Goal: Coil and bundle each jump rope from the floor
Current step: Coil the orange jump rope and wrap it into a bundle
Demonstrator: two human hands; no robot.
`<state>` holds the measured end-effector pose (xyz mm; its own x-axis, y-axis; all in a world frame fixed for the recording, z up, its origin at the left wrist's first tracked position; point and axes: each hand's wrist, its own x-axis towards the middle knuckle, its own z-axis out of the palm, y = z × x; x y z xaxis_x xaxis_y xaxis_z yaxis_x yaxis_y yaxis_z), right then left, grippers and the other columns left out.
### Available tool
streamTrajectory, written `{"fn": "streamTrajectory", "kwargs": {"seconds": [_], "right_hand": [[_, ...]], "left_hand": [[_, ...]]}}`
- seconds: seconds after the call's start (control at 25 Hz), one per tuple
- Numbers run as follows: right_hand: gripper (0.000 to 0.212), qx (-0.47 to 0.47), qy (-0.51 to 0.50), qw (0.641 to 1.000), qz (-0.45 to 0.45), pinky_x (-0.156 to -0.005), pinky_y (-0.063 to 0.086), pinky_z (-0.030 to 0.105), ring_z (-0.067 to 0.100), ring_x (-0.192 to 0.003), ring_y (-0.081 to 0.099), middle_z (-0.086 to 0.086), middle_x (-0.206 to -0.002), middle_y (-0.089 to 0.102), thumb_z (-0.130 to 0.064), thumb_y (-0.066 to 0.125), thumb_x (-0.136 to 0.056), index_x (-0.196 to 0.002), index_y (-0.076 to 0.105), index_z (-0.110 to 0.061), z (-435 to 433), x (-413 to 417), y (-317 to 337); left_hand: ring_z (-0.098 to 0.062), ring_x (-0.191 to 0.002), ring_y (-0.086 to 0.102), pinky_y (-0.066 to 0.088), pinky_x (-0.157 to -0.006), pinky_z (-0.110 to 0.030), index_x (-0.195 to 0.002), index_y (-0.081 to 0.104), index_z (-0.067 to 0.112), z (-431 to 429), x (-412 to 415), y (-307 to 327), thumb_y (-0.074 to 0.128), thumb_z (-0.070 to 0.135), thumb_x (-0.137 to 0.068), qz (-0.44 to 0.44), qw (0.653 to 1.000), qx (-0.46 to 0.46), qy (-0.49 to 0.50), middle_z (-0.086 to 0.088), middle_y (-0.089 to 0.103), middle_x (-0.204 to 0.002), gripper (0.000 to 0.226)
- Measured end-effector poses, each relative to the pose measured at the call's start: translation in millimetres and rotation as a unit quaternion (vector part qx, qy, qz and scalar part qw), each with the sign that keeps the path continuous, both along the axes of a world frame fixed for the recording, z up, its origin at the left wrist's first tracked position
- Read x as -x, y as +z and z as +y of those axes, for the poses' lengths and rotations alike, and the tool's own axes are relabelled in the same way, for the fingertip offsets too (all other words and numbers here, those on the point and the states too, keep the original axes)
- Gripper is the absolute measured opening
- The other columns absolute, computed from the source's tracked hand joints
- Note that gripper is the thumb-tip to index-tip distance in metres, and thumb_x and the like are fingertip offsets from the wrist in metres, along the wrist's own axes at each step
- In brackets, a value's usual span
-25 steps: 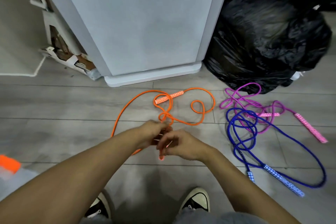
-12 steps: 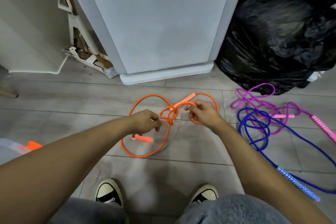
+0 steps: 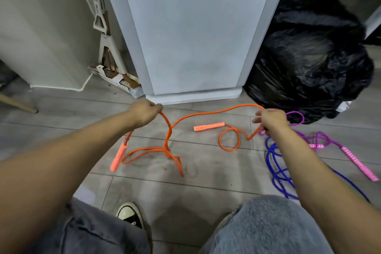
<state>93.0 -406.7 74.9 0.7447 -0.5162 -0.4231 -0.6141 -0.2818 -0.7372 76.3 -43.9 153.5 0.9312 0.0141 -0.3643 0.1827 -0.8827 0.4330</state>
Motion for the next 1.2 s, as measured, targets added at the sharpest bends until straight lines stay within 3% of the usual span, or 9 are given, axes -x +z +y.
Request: {"fn": "streamTrajectory", "kwargs": {"seconds": [0.12, 0.28, 0.4, 0.52, 0.76, 0.92, 1.0, 1.08, 1.2], "right_hand": [[0.028, 0.098, 0.200, 0.966, 0.134, -0.049, 0.041, 0.025, 0.029, -0.067, 0.066, 0.016, -0.088, 0.066, -0.021, 0.060, -0.094, -0.116, 0.062, -0.003, 18, 14, 8], [0.043, 0.127, 0.435, 0.889, -0.065, -0.081, 0.057, 0.037, 0.026, -0.094, 0.069, 0.007, -0.124, 0.065, -0.008, 0.069, -0.085, -0.119, 0.060, -0.033, 70, 16, 52], [0.062, 0.090, 0.569, 0.812, -0.090, -0.076, 0.055, 0.021, 0.013, -0.085, 0.069, -0.017, -0.130, 0.056, -0.008, 0.071, -0.083, -0.134, 0.054, -0.037, 125, 23, 98], [0.029, 0.058, 0.656, 0.753, -0.014, -0.064, 0.047, 0.015, 0.012, -0.070, 0.065, -0.004, -0.108, 0.072, -0.014, 0.065, -0.092, -0.120, 0.068, -0.022, 165, 30, 117], [0.036, 0.108, 0.560, 0.821, -0.018, -0.074, 0.050, 0.027, 0.010, -0.066, 0.065, 0.005, -0.072, 0.075, -0.031, 0.056, -0.101, -0.076, 0.073, -0.012, 120, 23, 135], [0.034, -0.141, 0.302, 0.930, -0.157, -0.061, 0.049, 0.035, 0.020, -0.044, 0.044, 0.000, -0.047, 0.038, -0.037, 0.057, -0.099, -0.076, 0.058, -0.011, 106, 27, 180], [0.034, -0.024, 0.337, 0.935, -0.106, -0.067, 0.054, 0.039, 0.026, -0.056, 0.055, 0.003, -0.058, 0.055, -0.045, 0.063, -0.094, -0.093, 0.063, -0.011, 111, 23, 204], [0.058, 0.218, 0.402, 0.889, -0.015, -0.097, 0.051, 0.042, 0.029, -0.103, 0.065, 0.009, -0.111, 0.068, -0.053, 0.072, -0.084, -0.129, 0.054, -0.021, 123, 29, 220], [0.072, 0.198, 0.416, 0.860, -0.220, -0.112, 0.037, 0.038, 0.018, -0.134, 0.045, -0.002, -0.145, 0.046, -0.042, 0.072, -0.085, -0.147, 0.033, -0.039, 170, 57, 227]], "left_hand": [[-0.018, -0.051, 0.044, 0.034, -0.051, -0.026, -0.057, 0.057, 0.014, -2, 8, 34, 0.061, 0.033, -0.094, -0.020, 0.992, 0.102, -0.076, -0.005, 0.048, -0.055, 0.042], [-0.012, -0.053, 0.039, 0.035, -0.055, -0.024, -0.049, 0.050, 0.015, -5, 23, 93, 0.060, 0.017, -0.090, -0.061, 0.962, 0.247, -0.102, -0.001, 0.047, -0.053, 0.043], [-0.015, -0.053, 0.030, 0.031, -0.051, -0.020, -0.048, 0.043, 0.015, -3, 33, 128, 0.055, 0.010, -0.086, -0.097, 0.907, 0.402, -0.086, 0.000, 0.037, -0.049, 0.040], [-0.020, -0.056, 0.020, 0.029, -0.054, -0.026, -0.046, 0.045, 0.020, 5, 31, 138, 0.053, 0.013, -0.079, -0.118, 0.831, 0.544, 0.011, 0.002, 0.034, -0.047, 0.035], [-0.017, -0.050, 0.034, 0.029, -0.056, -0.031, -0.059, 0.055, 0.020, 48, 9, 125, 0.055, 0.040, -0.092, -0.326, 0.853, 0.334, 0.232, -0.006, 0.044, -0.059, 0.039], [-0.015, -0.045, 0.034, 0.028, -0.045, -0.023, -0.069, 0.053, 0.015, 43, 11, 123, 0.042, 0.039, -0.104, -0.248, 0.904, 0.292, 0.187, -0.001, 0.043, -0.057, 0.043], [-0.013, -0.041, 0.028, 0.023, -0.043, -0.020, -0.072, 0.051, 0.015, 35, 17, 126, 0.039, 0.035, -0.105, -0.163, 0.901, 0.375, 0.142, 0.001, 0.036, -0.055, 0.040], [-0.011, -0.041, 0.020, 0.015, -0.044, -0.021, -0.078, 0.051, 0.014, 30, 26, 133, 0.040, 0.032, -0.105, -0.089, 0.879, 0.459, 0.091, 0.004, 0.029, -0.054, 0.035], [-0.011, -0.045, 0.019, 0.013, -0.047, -0.026, -0.082, 0.053, 0.013, 25, 35, 133, 0.042, 0.034, -0.105, -0.067, 0.878, 0.473, 0.015, 0.005, 0.028, -0.055, 0.033]]}}
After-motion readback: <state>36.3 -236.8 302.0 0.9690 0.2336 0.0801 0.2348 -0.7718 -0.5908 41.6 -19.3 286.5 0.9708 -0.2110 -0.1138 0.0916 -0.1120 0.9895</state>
